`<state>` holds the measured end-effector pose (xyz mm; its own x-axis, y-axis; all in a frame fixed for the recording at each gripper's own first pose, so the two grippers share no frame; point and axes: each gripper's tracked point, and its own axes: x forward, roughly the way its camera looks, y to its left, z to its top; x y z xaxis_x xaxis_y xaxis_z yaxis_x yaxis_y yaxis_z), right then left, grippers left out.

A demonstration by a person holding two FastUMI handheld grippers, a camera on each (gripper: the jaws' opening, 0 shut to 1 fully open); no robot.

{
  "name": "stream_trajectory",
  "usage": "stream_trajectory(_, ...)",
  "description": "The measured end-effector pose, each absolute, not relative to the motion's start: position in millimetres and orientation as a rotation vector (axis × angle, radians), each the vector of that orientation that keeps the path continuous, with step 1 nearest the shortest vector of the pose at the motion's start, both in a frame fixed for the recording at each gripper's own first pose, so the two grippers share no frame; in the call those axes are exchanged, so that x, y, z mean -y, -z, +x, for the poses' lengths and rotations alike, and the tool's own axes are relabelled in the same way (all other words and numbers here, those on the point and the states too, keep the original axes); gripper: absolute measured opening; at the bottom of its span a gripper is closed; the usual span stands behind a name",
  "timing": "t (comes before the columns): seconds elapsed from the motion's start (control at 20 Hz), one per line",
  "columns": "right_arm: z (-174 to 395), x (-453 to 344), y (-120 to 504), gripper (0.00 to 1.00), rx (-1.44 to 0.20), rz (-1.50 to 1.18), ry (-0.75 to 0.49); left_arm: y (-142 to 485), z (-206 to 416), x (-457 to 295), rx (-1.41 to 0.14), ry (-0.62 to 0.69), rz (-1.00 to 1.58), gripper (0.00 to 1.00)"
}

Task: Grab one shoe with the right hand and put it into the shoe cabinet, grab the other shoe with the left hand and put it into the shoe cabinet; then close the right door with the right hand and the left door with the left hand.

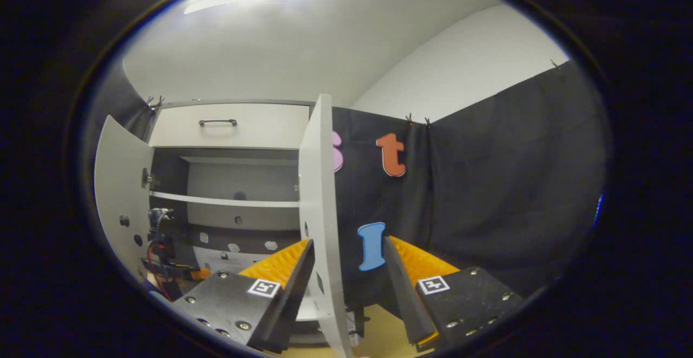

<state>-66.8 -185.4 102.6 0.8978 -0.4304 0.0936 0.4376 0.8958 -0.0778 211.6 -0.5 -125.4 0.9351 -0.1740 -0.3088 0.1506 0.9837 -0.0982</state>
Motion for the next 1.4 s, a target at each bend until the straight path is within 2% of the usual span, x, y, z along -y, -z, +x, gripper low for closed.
stream_trajectory(0.1,-71,204,-101,0.77,0.073,-0.11,0.493,92,193,6,-0.252,0.193,-0.048,0.93)
stream_trajectory(0.15,-72,211,-100,0.77,0.071,-0.113,0.508,76,180,10,-0.224,0.206,-0.047,0.93)
stream_trajectory(0.35,-67,228,-86,0.77,0.038,-0.112,0.534,27,132,19,-0.15,0.244,-0.083,0.93)
stream_trajectory(0.4,-64,232,-80,0.89,0.027,-0.111,0.536,19,123,15,-0.136,0.236,-0.077,0.93)
stream_trajectory(0.45,-62,234,-76,0.84,0.019,-0.109,0.537,12,113,12,-0.126,0.225,-0.074,0.95)
stream_trajectory(0.5,-60,234,-73,0.93,0.013,-0.106,0.533,4,102,9,-0.113,0.215,-0.078,0.93)
stream_trajectory(0.75,-53,234,-62,0.93,-0.011,-0.097,0.508,-22,58,0,-0.089,0.21,-0.087,0.93)
stream_trajectory(1.2,-50,220,-61,0.92,-0.019,-0.095,0.399,-59,7,-20,-0.02,0.18,-0.117,0.92)
stream_trajectory(1.4,-37,187,-56,0.92,-0.031,-0.074,0.265,-71,-5,-29,0.005,0.178,-0.133,0.92)
